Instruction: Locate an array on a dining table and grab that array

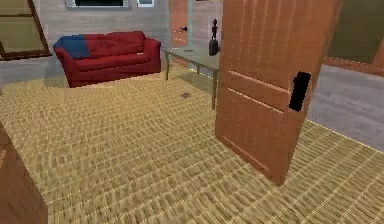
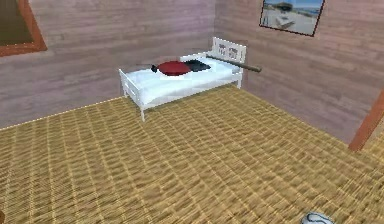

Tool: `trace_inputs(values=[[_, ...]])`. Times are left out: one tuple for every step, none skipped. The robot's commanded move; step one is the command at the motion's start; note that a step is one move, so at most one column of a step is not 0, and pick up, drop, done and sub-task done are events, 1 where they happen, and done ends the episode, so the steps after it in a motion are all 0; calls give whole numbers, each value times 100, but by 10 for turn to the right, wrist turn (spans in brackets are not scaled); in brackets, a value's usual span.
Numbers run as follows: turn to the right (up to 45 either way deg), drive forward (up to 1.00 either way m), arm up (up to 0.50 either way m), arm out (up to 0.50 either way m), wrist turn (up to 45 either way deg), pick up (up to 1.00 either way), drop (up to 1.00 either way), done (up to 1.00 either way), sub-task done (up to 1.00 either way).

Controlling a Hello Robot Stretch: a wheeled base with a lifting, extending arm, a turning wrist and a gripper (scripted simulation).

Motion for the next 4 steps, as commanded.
trace_inputs(values=[[0, 45, 0, 0, 0, 0, 0, 0, 0], [-180, 0, 0, 0, 0, 0, 0, 0, 0], [0, 100, 0, 0, 0, 0, 0, 0, 0], [-60, 0, 0, 0, 0, 0, 0, 0, 0]])
